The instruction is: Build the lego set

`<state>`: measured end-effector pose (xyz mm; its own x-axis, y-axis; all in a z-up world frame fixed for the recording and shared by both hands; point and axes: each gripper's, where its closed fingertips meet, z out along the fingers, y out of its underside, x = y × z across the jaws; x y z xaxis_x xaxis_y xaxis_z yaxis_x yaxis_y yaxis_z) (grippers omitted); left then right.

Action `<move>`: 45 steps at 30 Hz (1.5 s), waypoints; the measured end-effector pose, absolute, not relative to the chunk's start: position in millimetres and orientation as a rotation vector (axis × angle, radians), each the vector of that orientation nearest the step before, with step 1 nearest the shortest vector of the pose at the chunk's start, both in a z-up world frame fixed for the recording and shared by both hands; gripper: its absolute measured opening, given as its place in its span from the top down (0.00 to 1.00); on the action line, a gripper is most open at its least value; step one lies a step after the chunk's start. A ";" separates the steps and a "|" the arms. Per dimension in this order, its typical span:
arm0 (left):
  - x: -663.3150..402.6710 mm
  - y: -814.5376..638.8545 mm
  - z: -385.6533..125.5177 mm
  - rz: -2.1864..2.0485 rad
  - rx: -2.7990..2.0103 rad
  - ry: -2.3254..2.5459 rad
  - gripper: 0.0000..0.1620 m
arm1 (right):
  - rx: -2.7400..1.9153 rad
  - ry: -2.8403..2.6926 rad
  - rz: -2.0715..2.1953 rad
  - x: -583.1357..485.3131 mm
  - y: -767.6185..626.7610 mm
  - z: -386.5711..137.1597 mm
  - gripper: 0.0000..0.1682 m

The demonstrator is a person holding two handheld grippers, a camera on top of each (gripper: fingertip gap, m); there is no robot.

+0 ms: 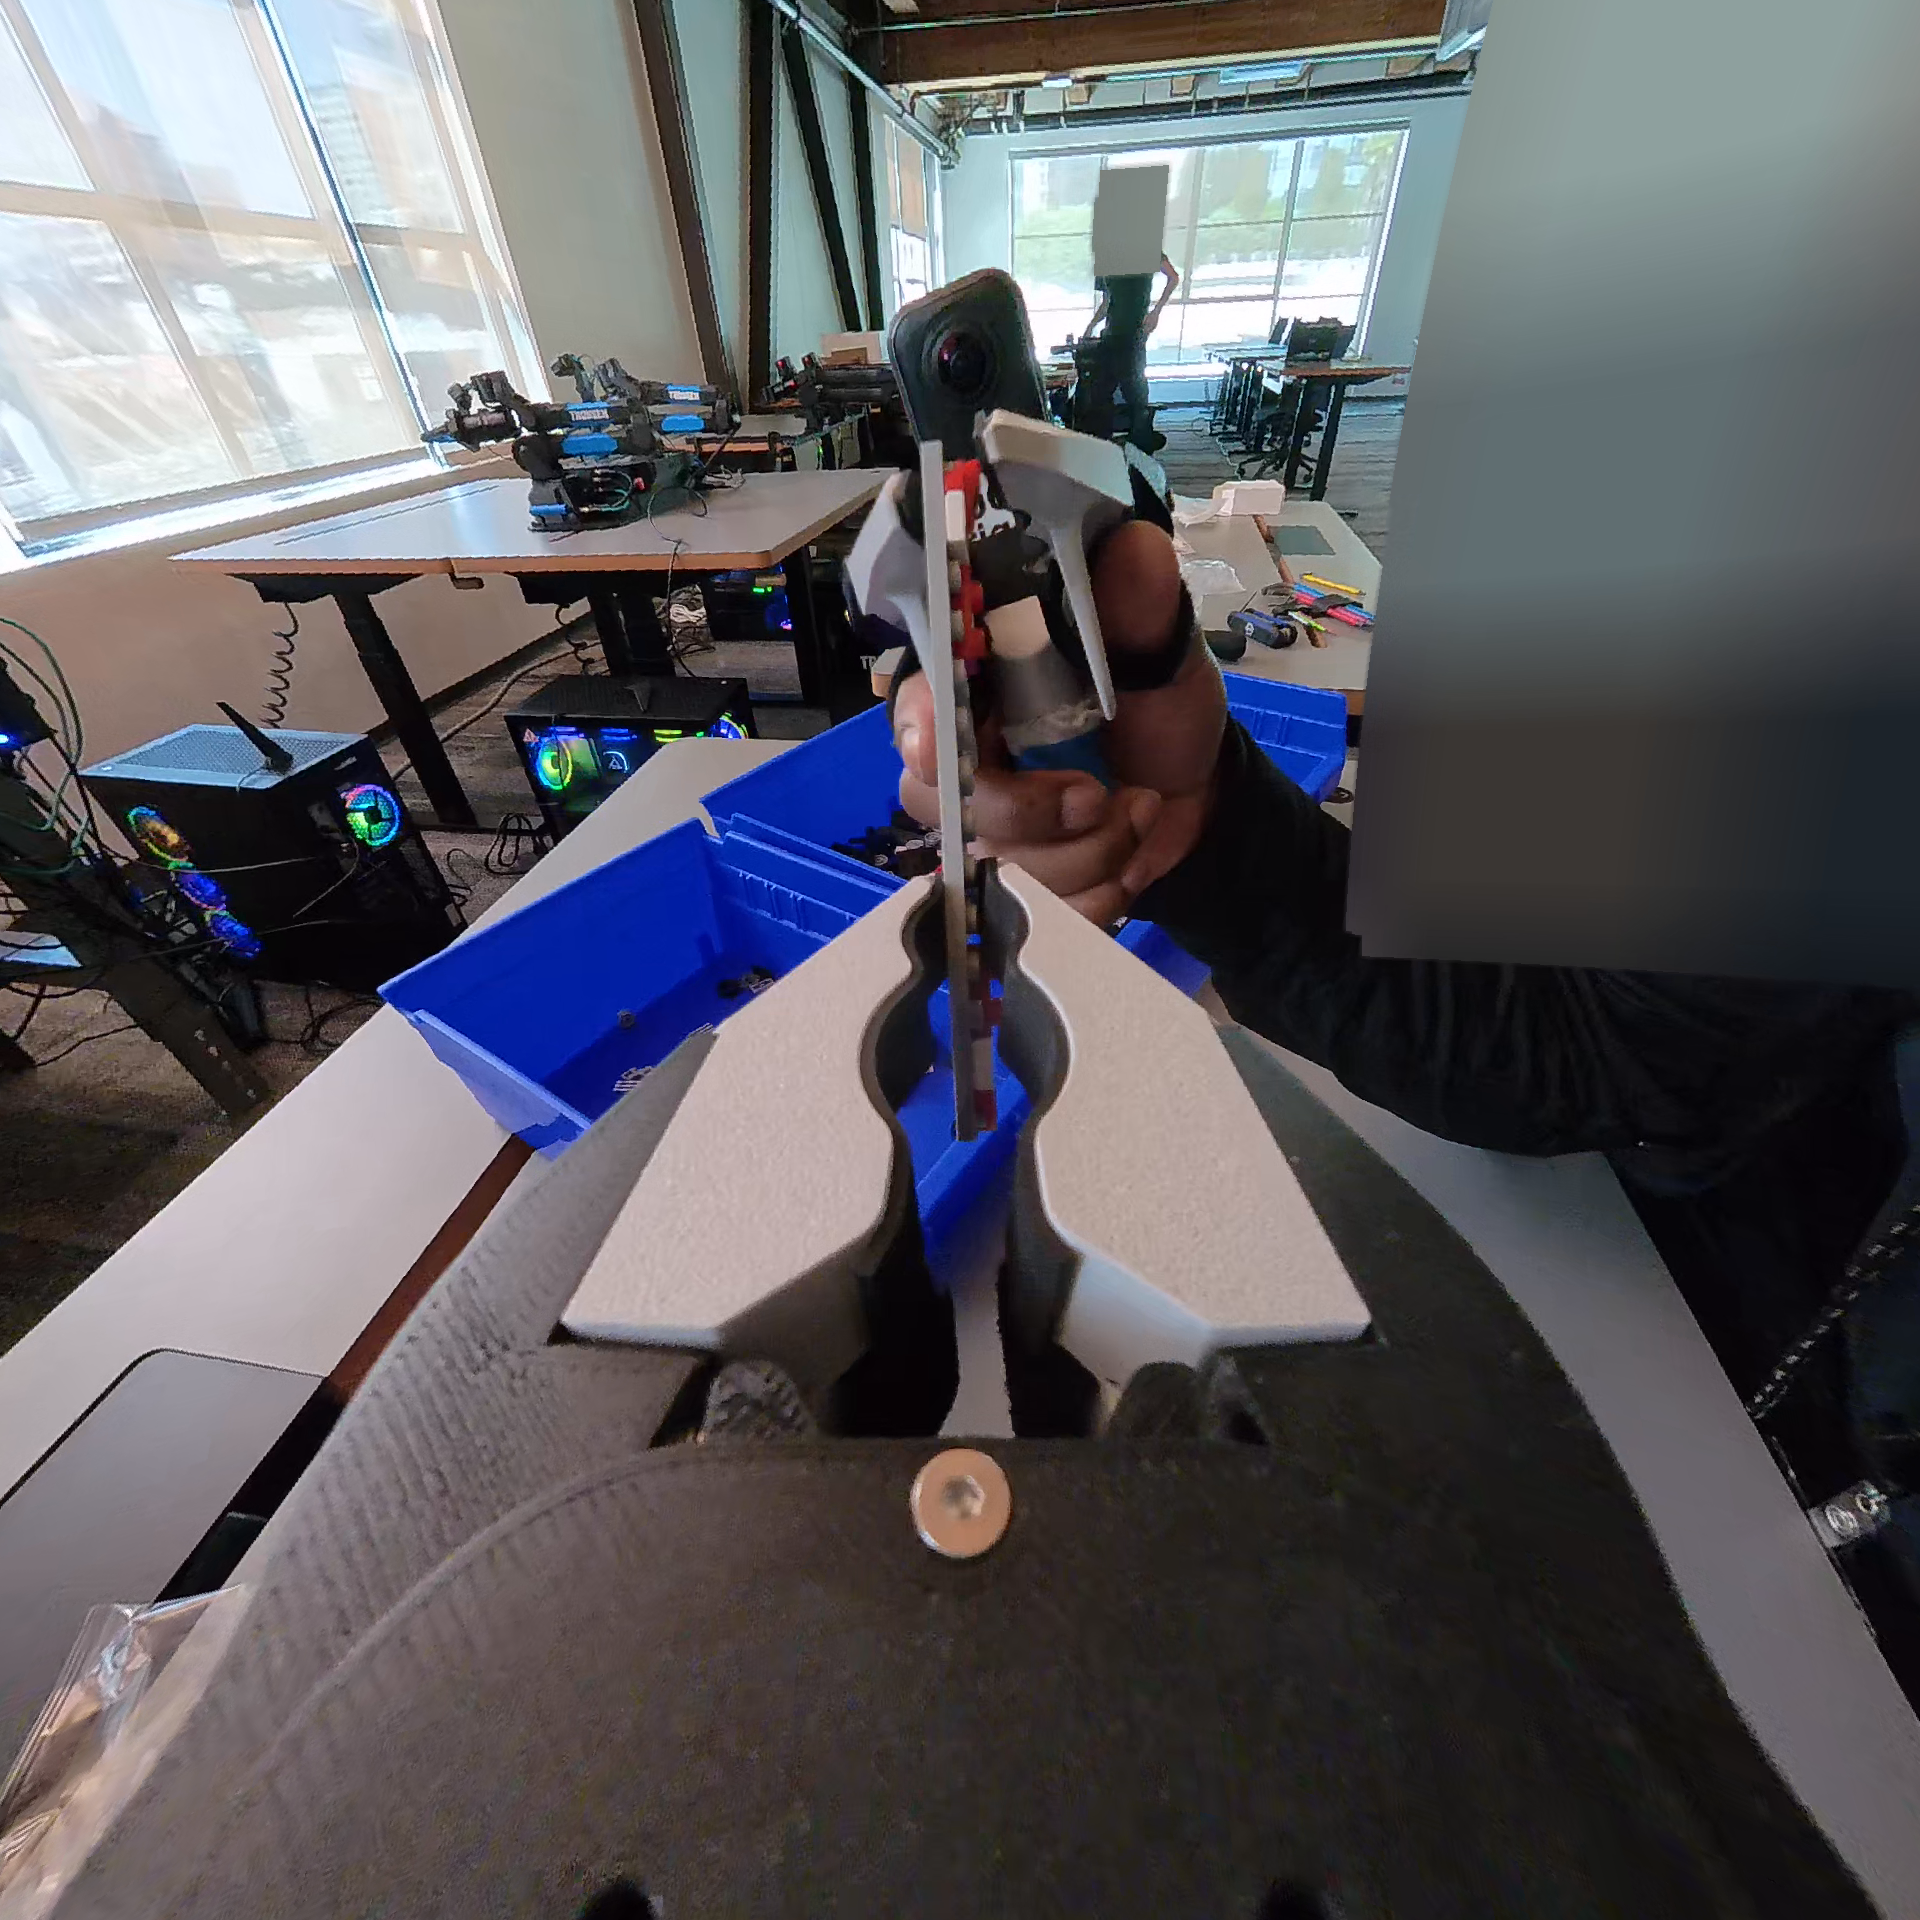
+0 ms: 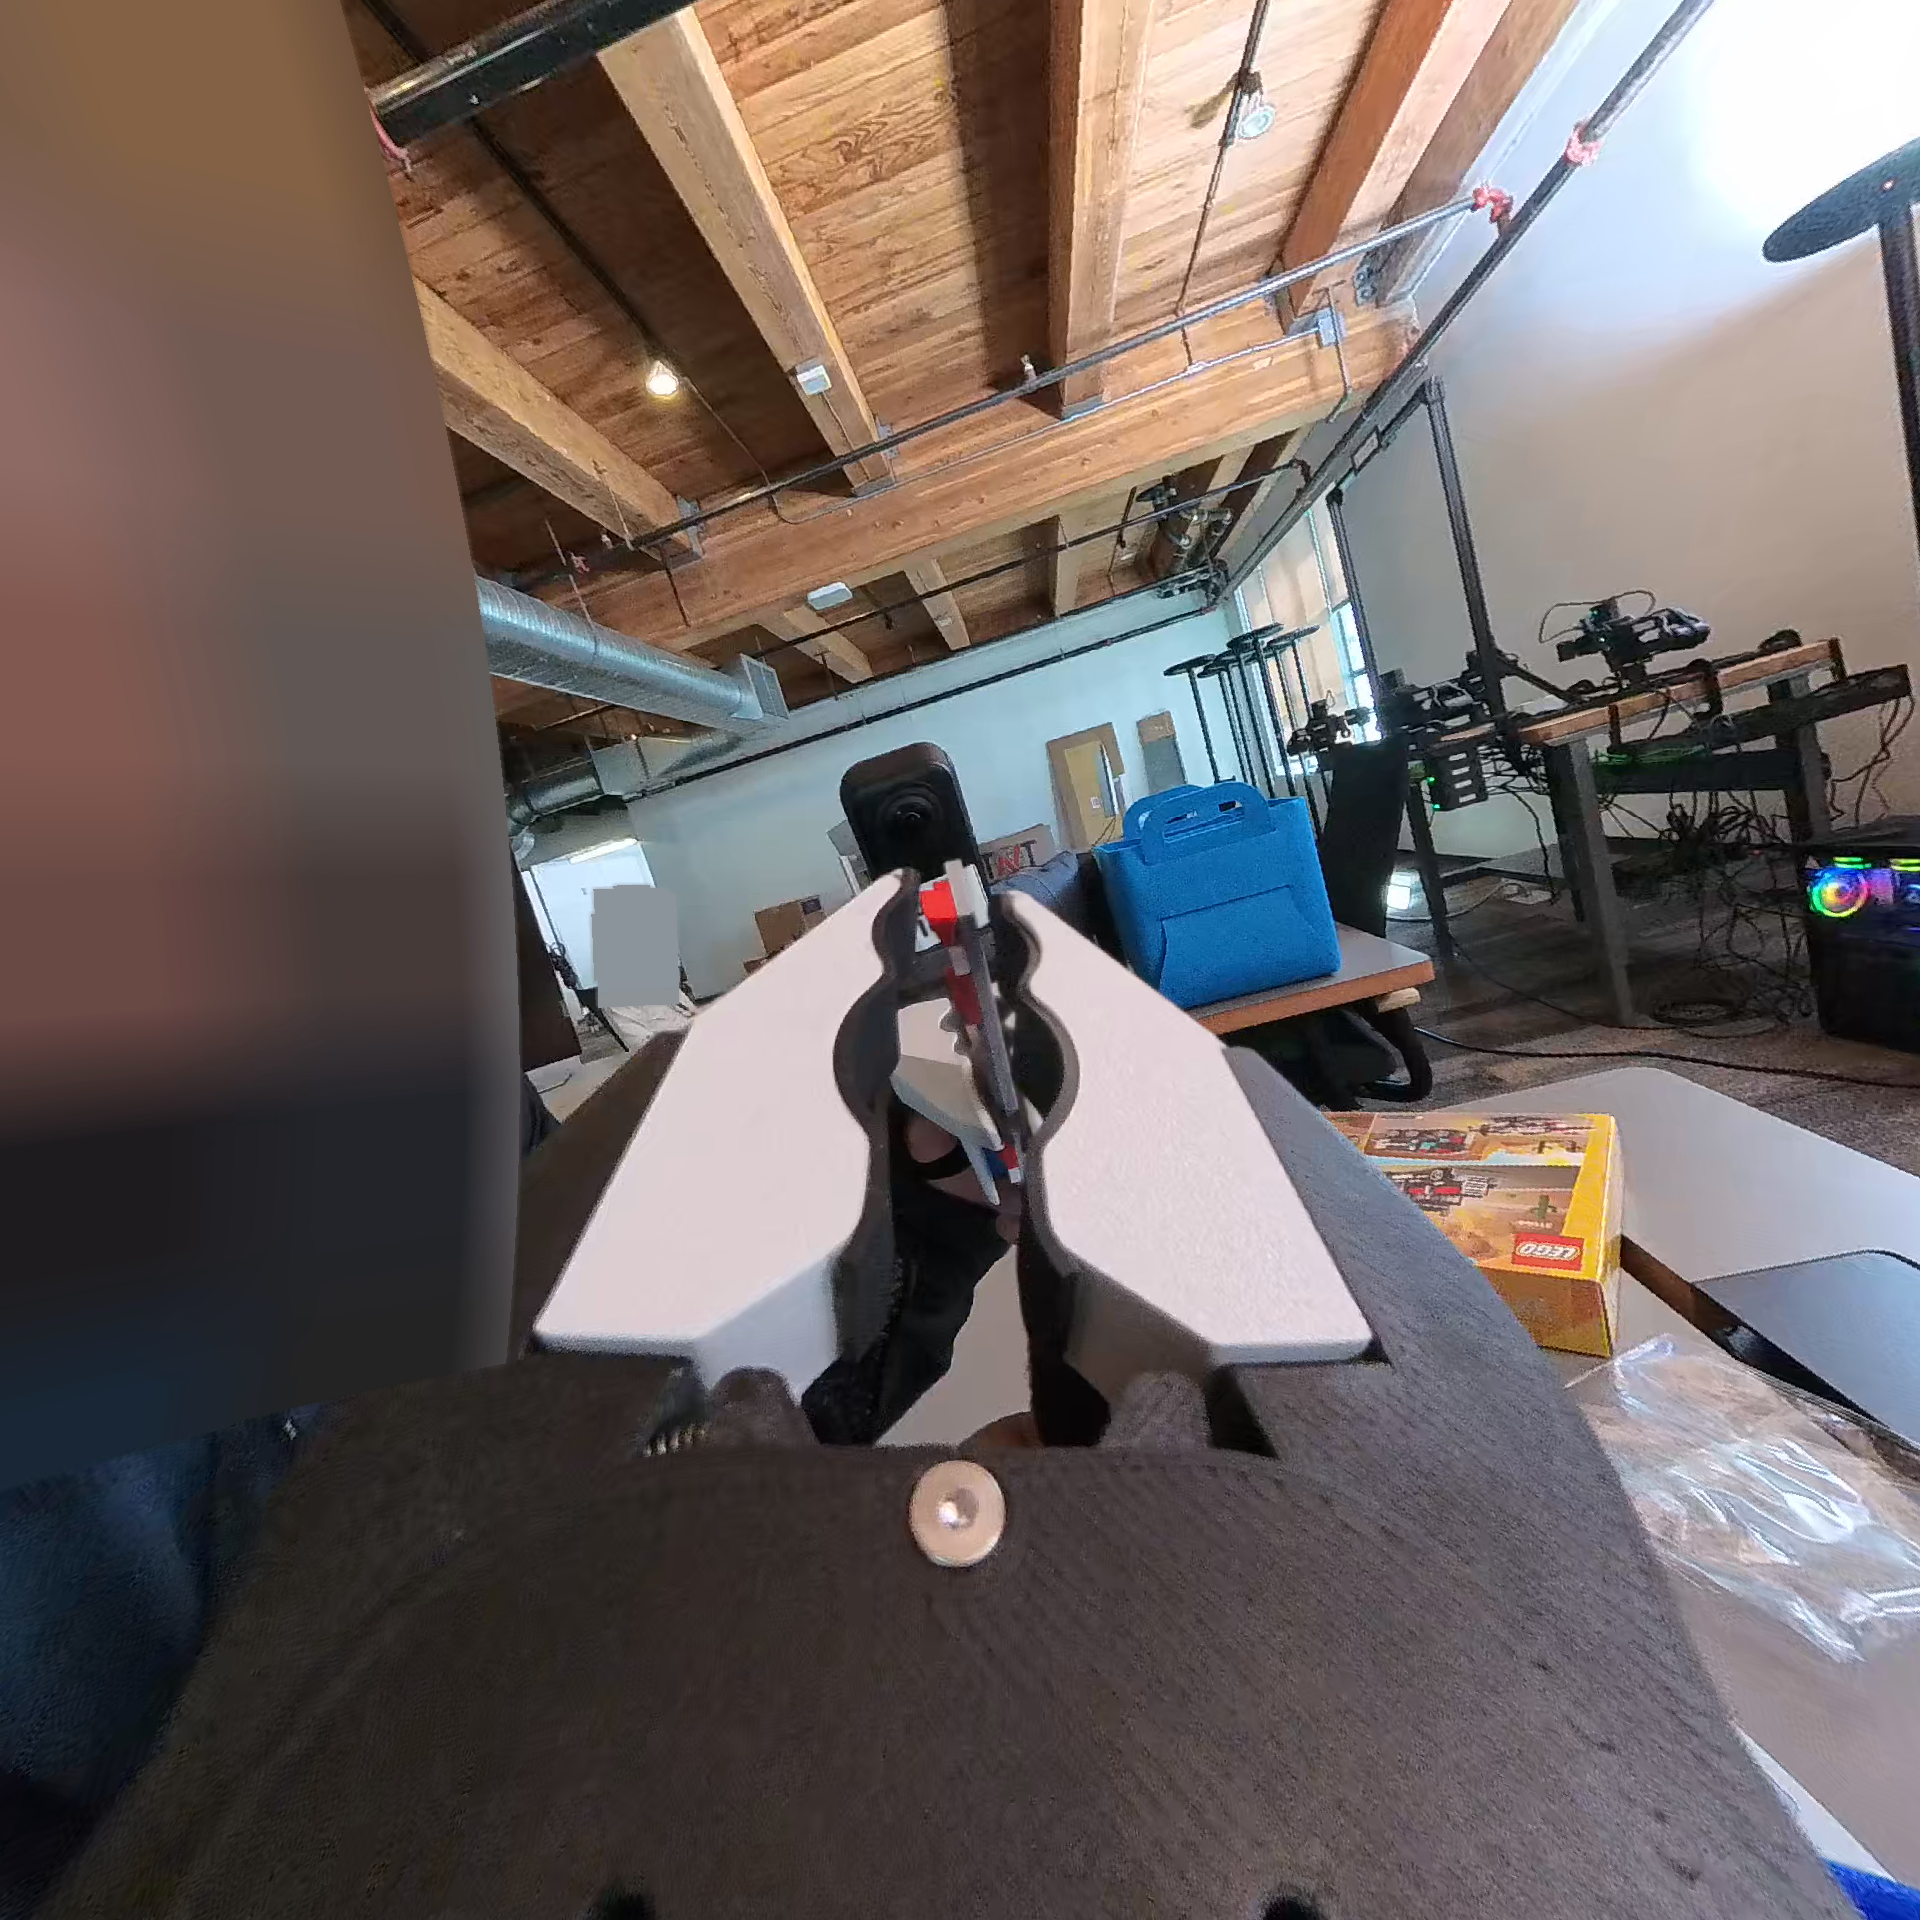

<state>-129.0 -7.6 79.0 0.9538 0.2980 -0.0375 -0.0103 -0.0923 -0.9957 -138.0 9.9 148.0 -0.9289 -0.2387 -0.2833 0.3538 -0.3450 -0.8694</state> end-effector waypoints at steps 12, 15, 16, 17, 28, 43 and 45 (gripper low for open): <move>-133.6 -3.8 79.2 0.145 -1.607 -0.324 0.97 | 0.227 1.525 -2.363 -151.4 11.0 146.9 0.95; -134.4 -1.8 79.2 0.110 -1.594 -0.351 0.97 | 0.242 1.553 -2.398 -154.8 11.8 146.7 0.95; -134.3 -1.2 79.5 0.097 -1.588 -0.358 0.97 | 0.245 1.558 -2.407 -155.4 12.1 146.9 0.95; -134.1 -0.5 79.7 0.085 -1.584 -0.364 0.97 | 0.249 1.563 -2.417 -156.3 12.4 147.1 0.95; -134.2 5.8 81.1 -0.017 -1.539 -0.429 0.98 | 0.264 1.633 -2.524 -162.6 13.9 148.4 0.96; -131.7 16.1 84.0 -0.172 -1.457 -0.461 0.98 | 0.244 1.681 -2.642 -165.3 15.4 152.5 0.96; -133.3 17.0 84.2 -0.172 -1.446 -0.463 0.97 | 0.255 1.676 -2.648 -166.4 15.6 153.1 0.96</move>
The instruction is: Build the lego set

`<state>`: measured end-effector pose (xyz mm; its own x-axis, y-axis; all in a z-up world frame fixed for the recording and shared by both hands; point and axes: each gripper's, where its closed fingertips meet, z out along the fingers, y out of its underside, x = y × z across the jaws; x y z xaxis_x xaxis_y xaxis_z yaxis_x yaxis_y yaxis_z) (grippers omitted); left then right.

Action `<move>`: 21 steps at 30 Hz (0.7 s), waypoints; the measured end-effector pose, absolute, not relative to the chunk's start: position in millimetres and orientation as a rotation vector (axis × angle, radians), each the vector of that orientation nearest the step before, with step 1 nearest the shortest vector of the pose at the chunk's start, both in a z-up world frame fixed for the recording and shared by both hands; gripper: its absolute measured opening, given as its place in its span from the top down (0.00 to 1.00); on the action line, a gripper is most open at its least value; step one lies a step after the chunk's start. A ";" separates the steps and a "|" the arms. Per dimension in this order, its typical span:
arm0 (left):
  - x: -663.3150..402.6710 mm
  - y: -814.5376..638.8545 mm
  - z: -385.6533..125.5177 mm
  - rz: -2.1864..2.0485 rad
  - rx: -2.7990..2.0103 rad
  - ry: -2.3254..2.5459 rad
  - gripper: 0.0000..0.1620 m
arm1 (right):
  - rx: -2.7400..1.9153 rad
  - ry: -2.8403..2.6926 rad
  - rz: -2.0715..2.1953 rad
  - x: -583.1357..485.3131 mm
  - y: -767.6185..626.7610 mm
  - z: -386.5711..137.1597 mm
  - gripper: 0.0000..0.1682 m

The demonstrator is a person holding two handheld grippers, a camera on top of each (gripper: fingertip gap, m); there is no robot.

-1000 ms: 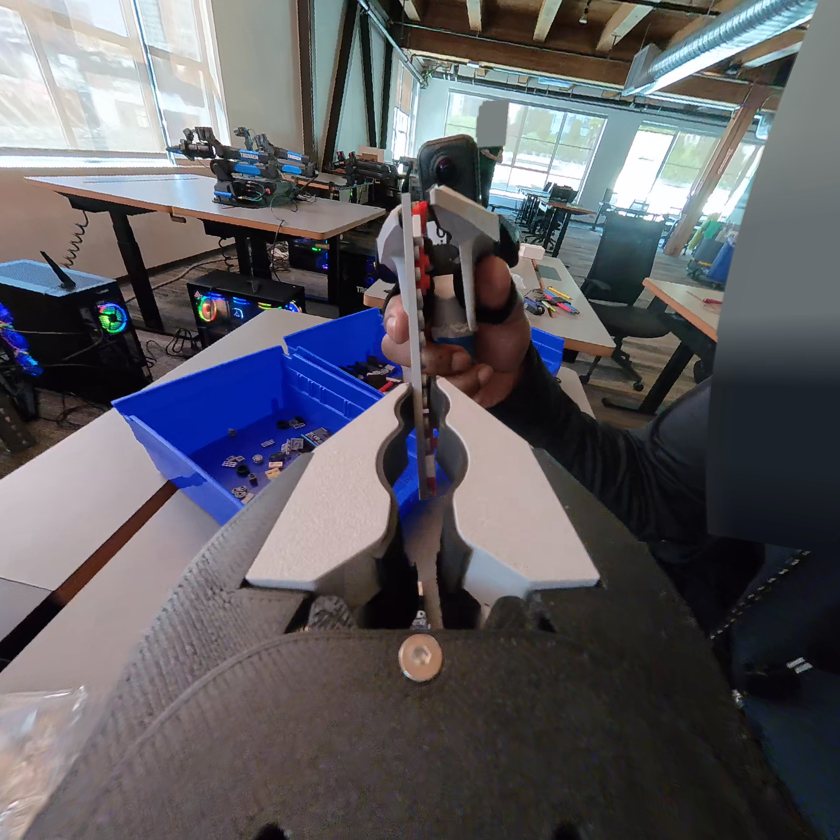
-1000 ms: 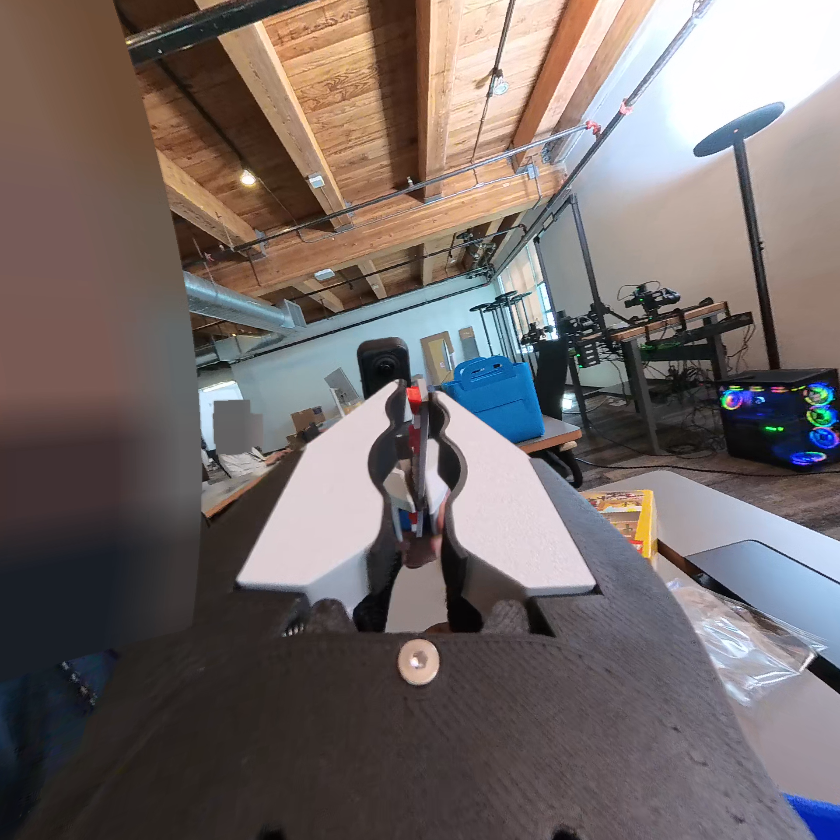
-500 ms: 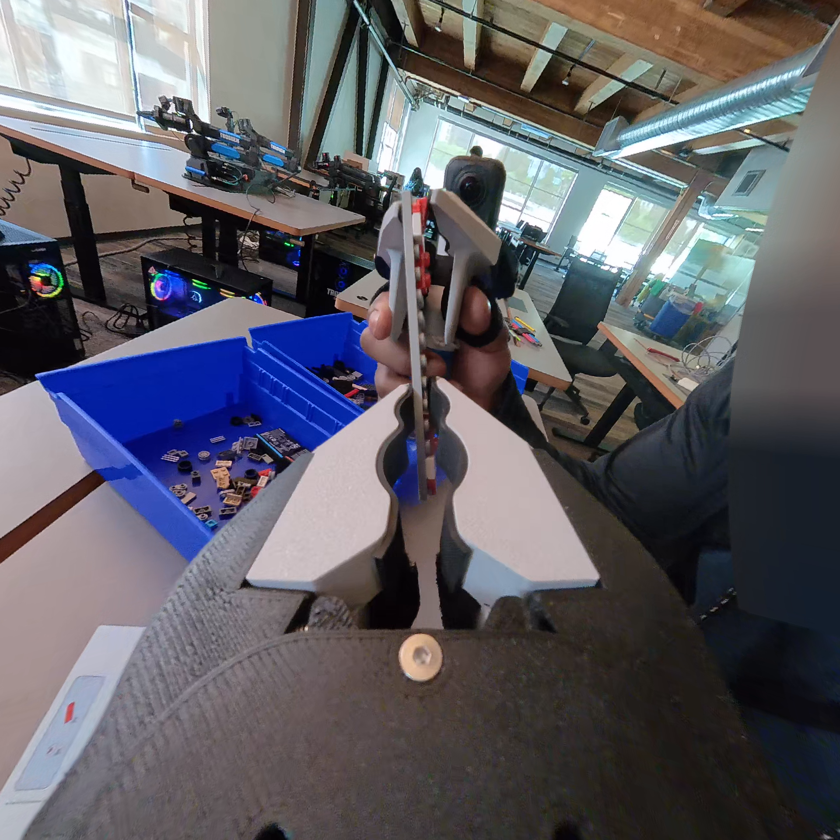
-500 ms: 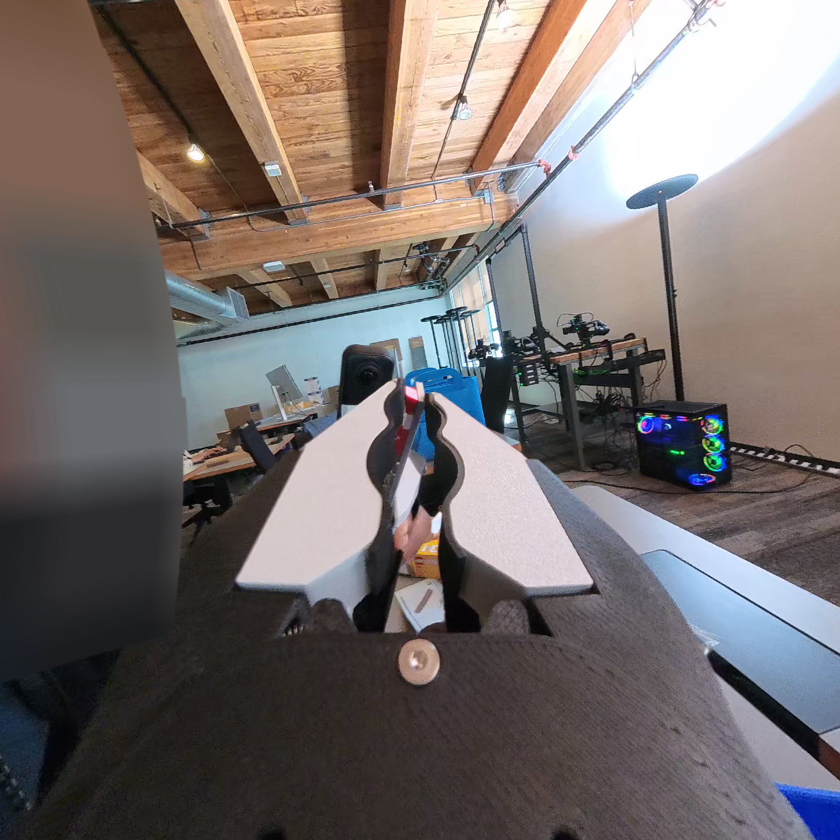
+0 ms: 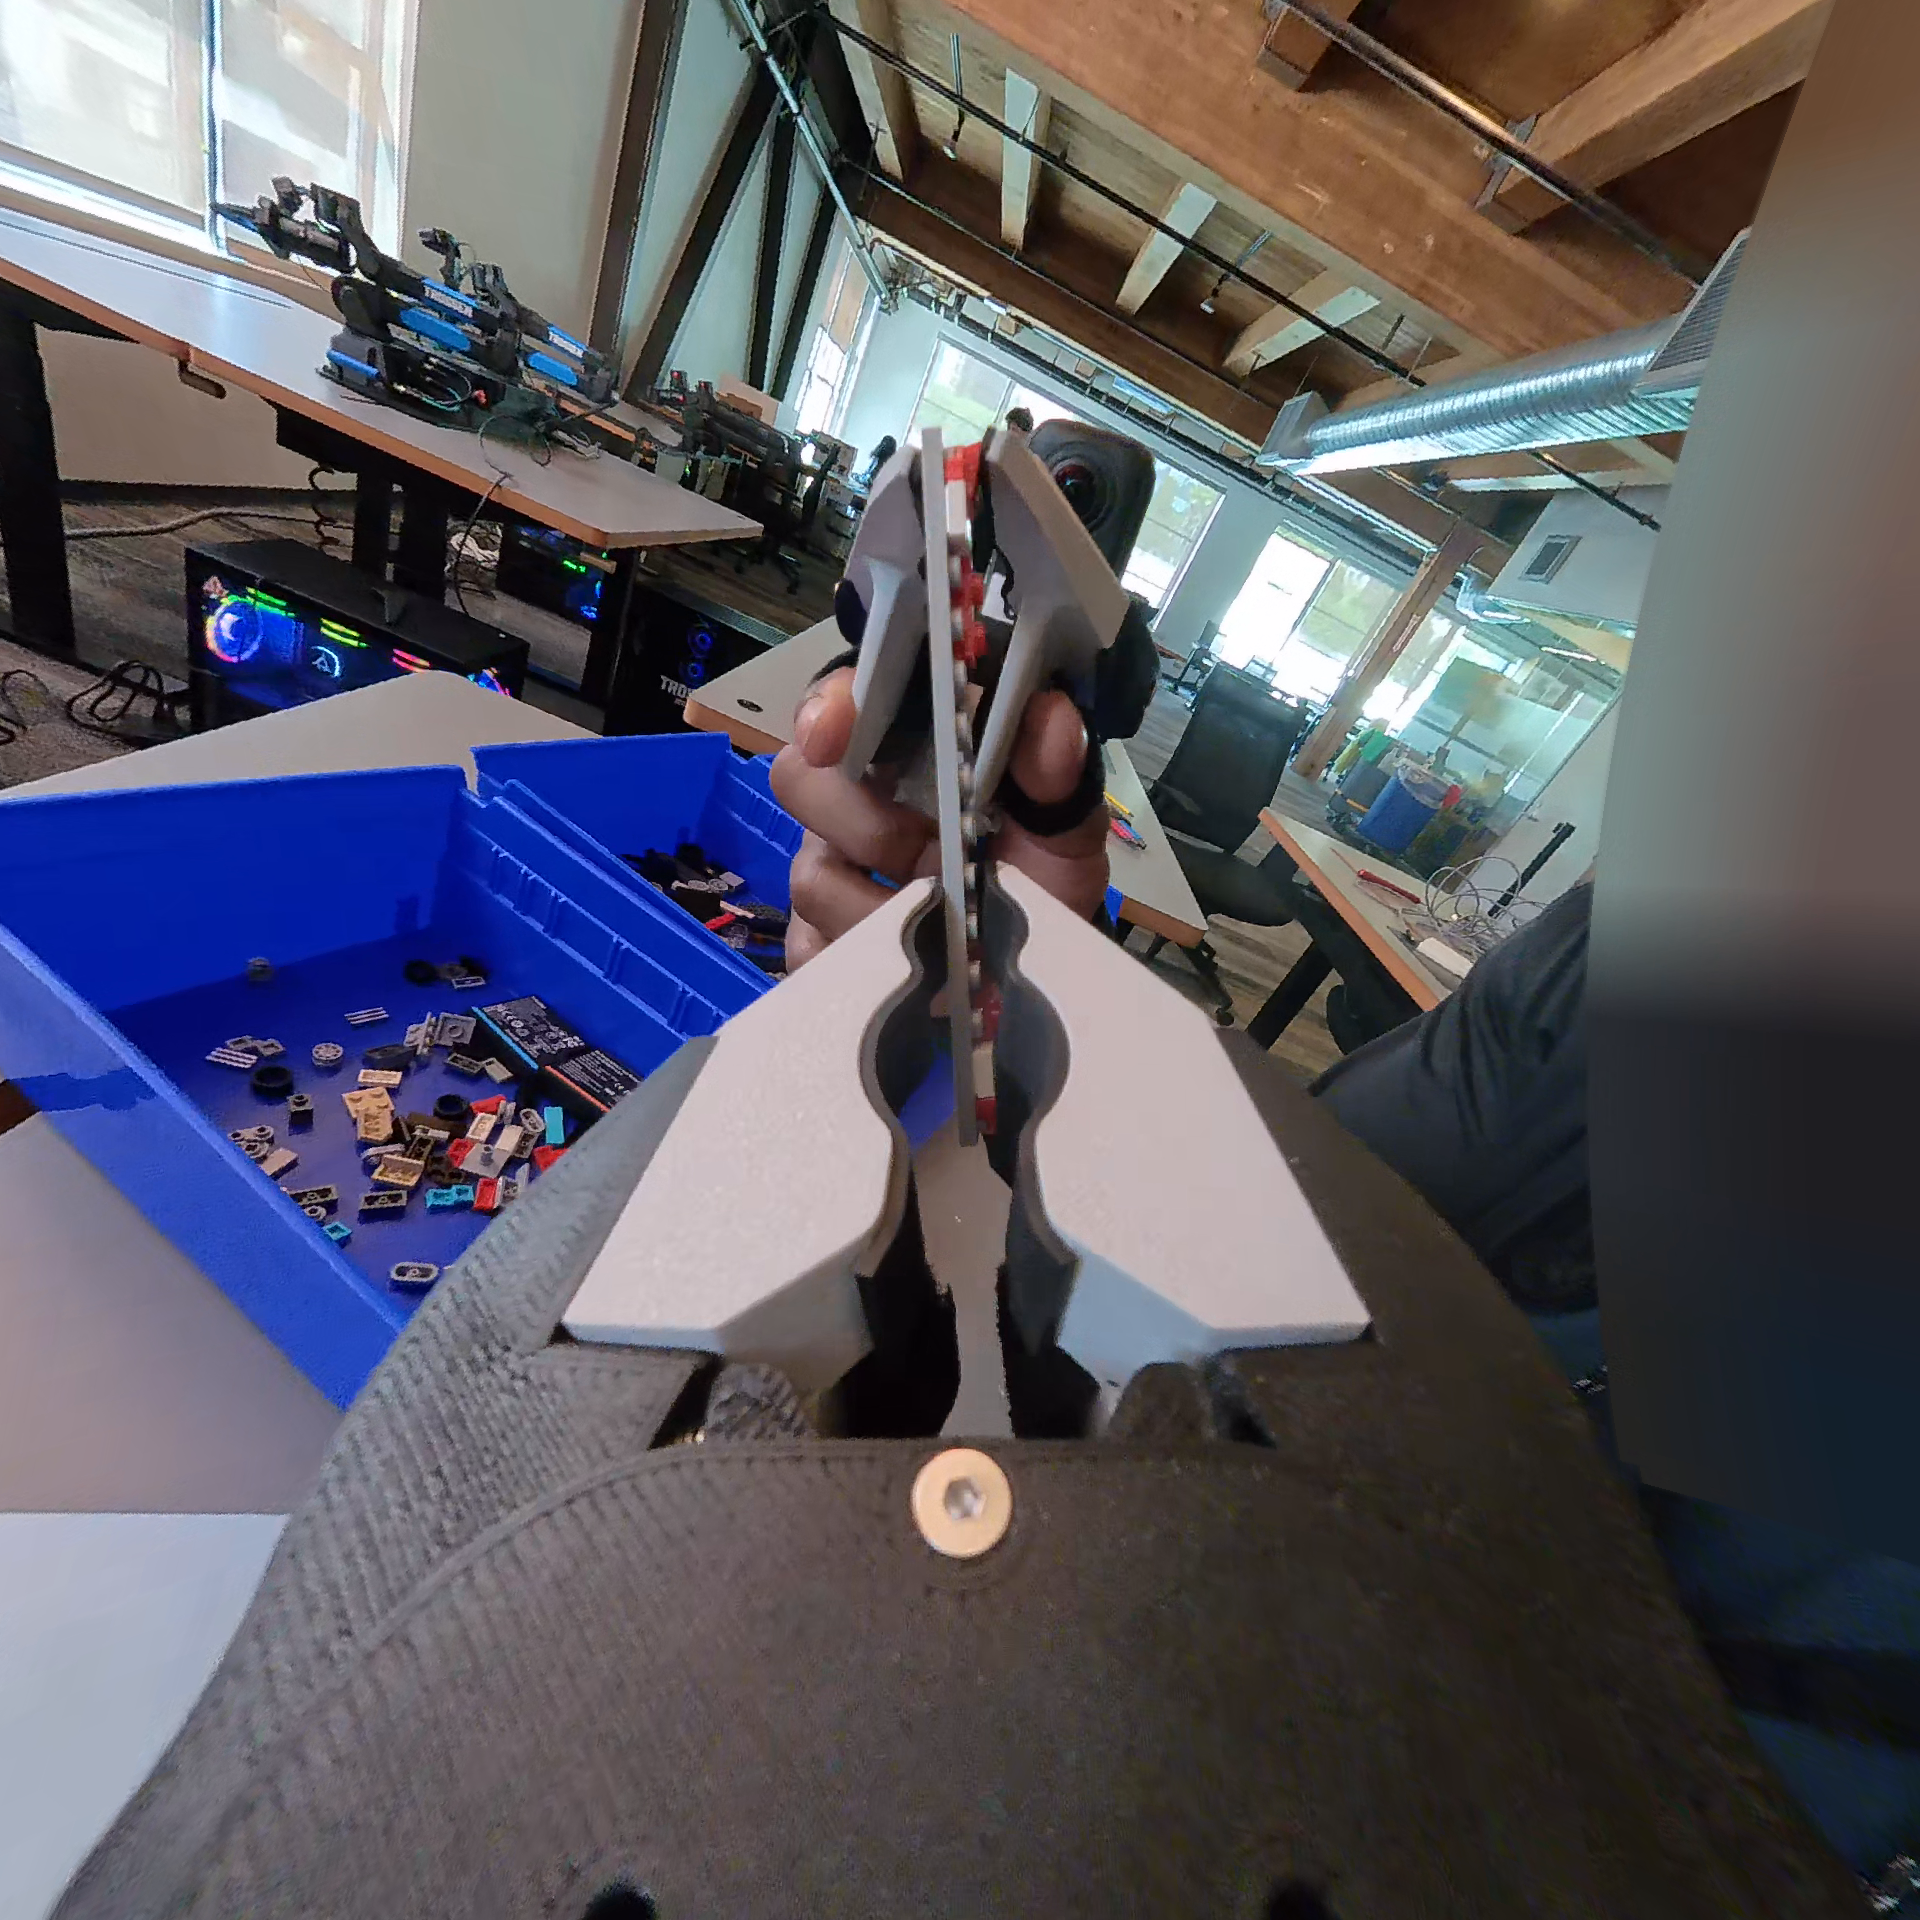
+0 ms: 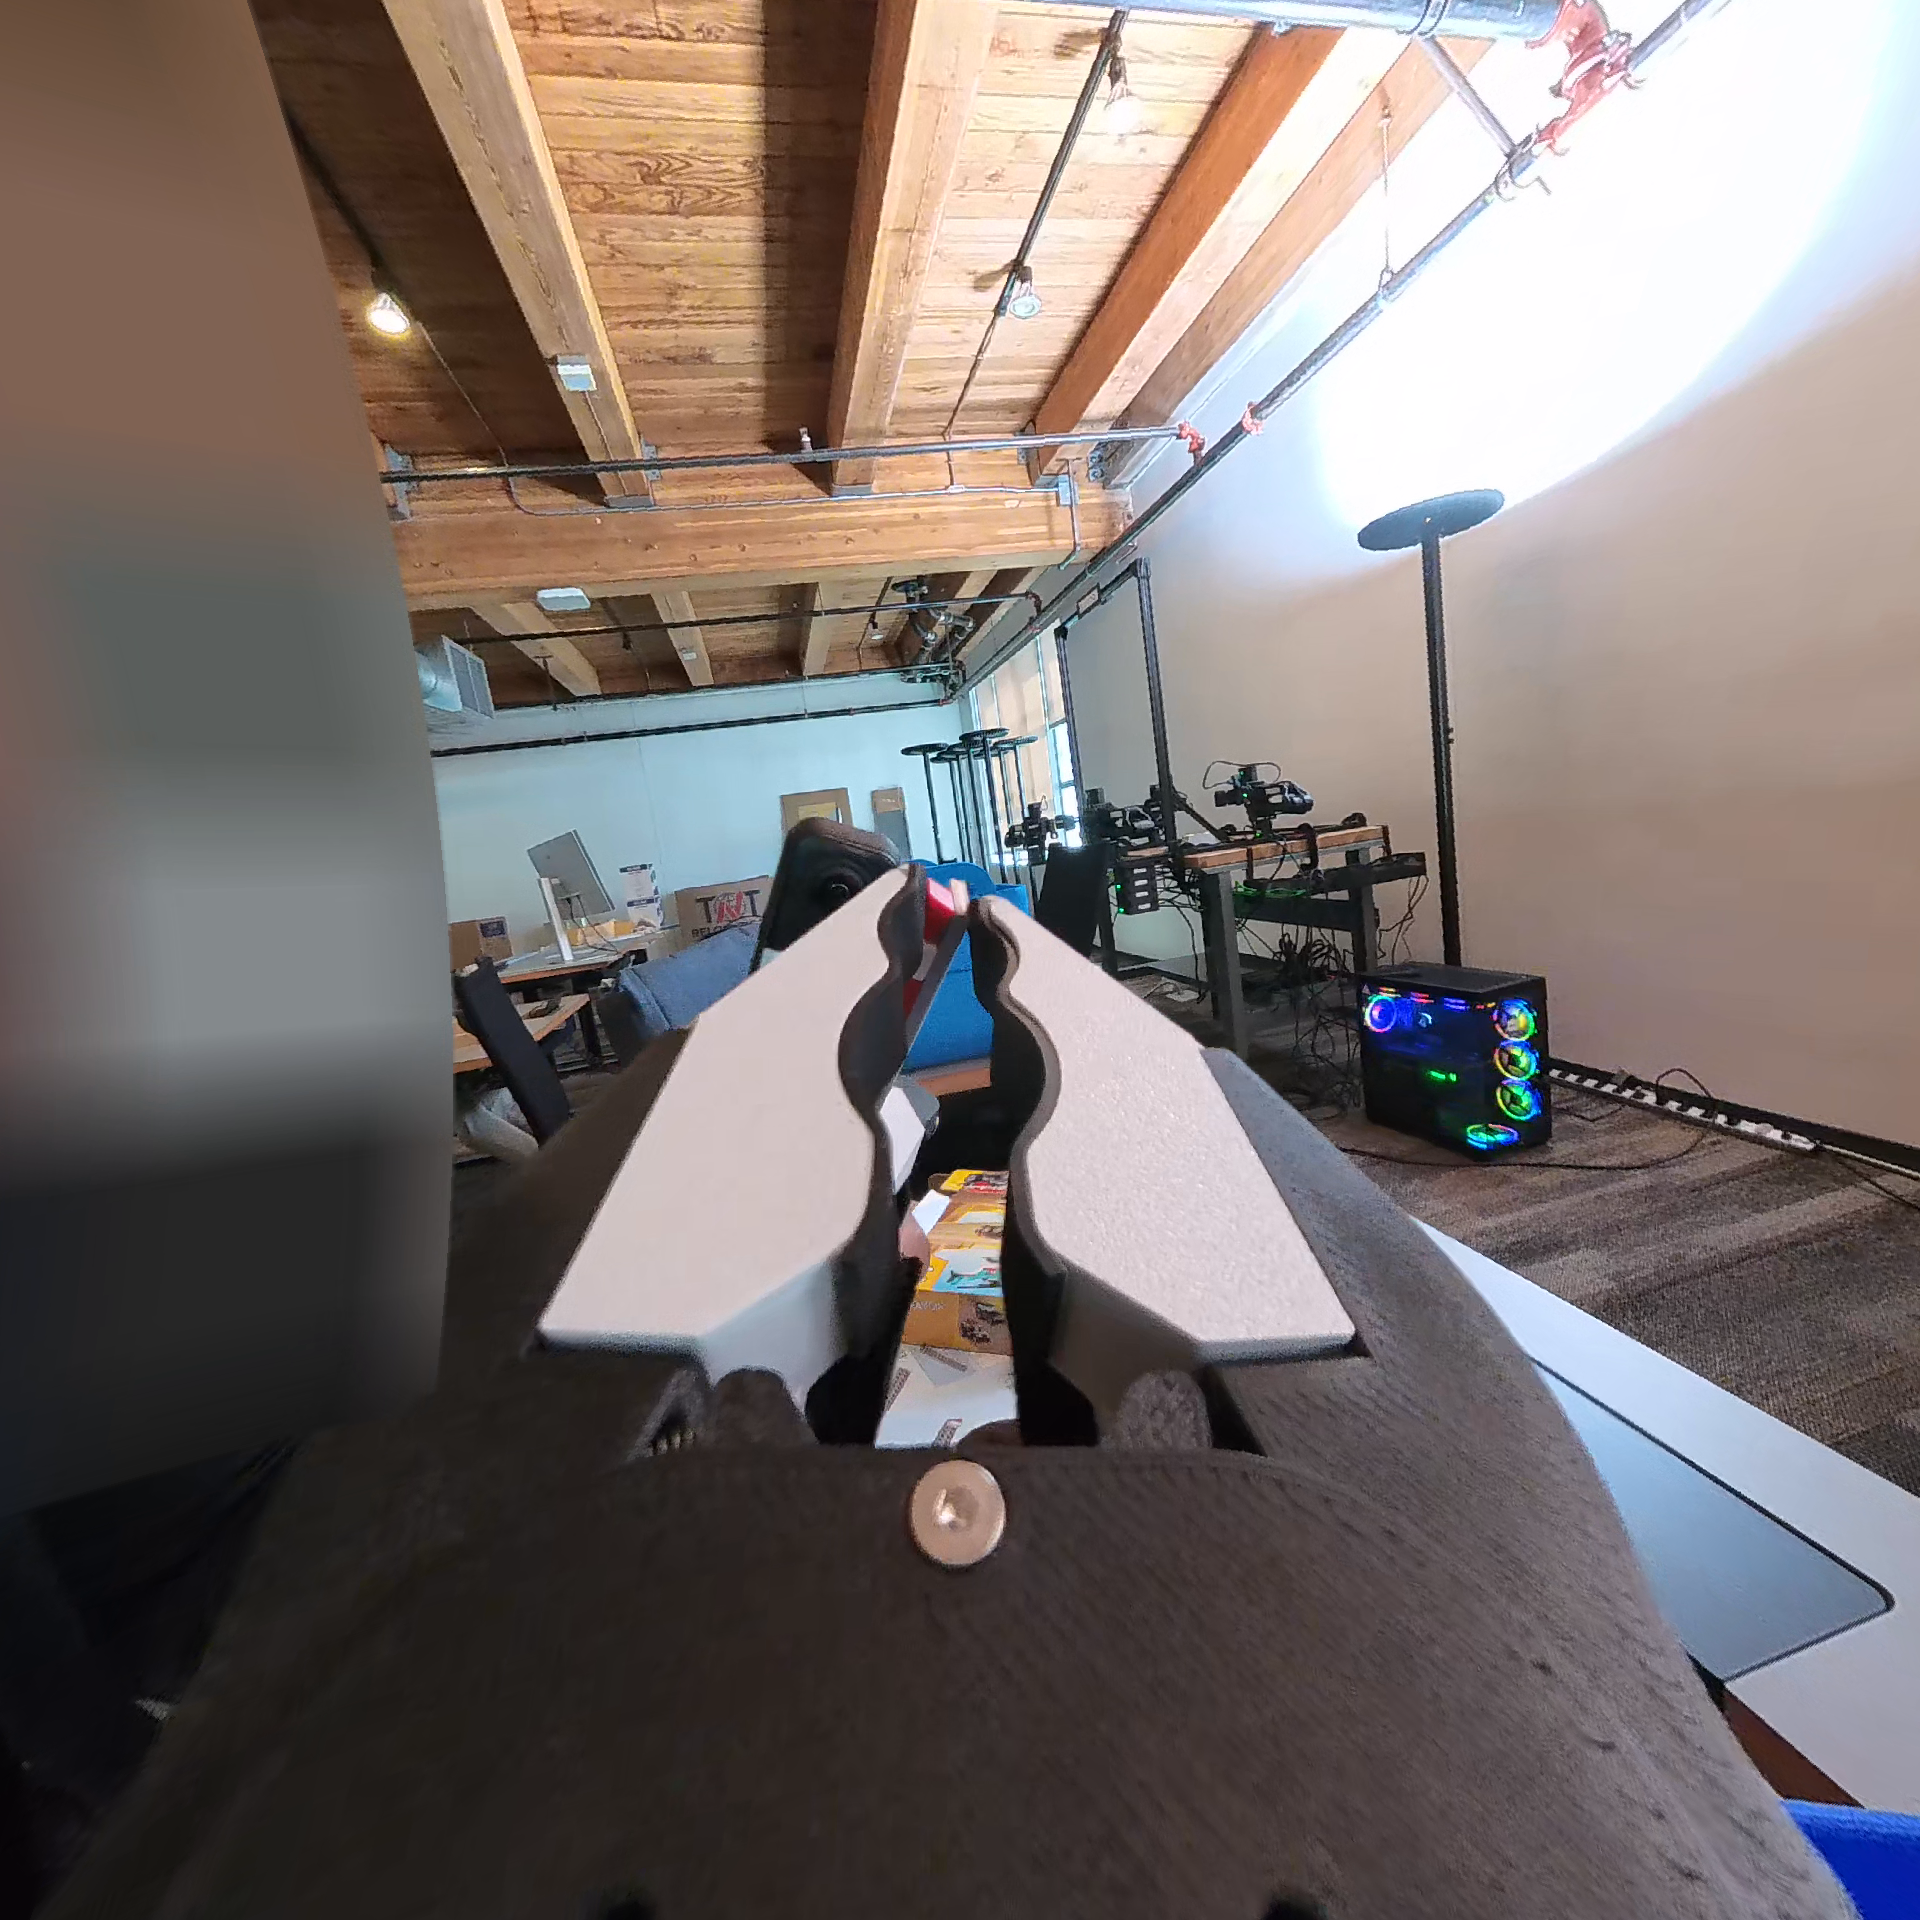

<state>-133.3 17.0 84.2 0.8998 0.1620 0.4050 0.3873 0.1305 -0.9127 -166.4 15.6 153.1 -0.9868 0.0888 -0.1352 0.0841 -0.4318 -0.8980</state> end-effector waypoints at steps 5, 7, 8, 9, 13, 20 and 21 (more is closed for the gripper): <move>-144.0 12.8 78.6 -0.024 -1.493 -0.454 0.97 | -0.275 -1.655 2.631 -169.3 19.7 155.1 0.83; -152.2 4.9 73.2 0.089 -1.547 -0.472 0.97 | -0.250 -1.663 2.536 -171.5 23.7 152.8 0.79; -155.7 0.7 70.7 0.152 -1.579 -0.475 0.97 | -0.223 -1.678 2.443 -173.1 24.1 148.8 0.80; -158.6 -3.4 68.9 0.228 -1.611 -0.468 0.97 | -0.189 -1.700 2.337 -174.7 23.3 143.3 0.81; -165.5 -14.7 60.8 0.507 -1.751 -0.416 0.97 | -0.049 -1.710 2.090 -173.8 20.8 131.3 0.84; -159.0 -10.0 61.7 0.434 -1.730 -0.376 0.97 | 0.049 -1.696 2.043 -169.3 22.2 126.2 0.85; -156.0 -7.1 63.6 0.347 -1.694 -0.389 0.97 | 0.036 -1.696 2.063 -170.2 22.7 126.8 0.85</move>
<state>-156.0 -7.1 63.6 0.8963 0.4434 -0.0098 0.0597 -0.1425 -0.9880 -170.2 22.7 126.8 -0.8909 0.3342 0.3075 -0.3663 -0.1287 -0.9216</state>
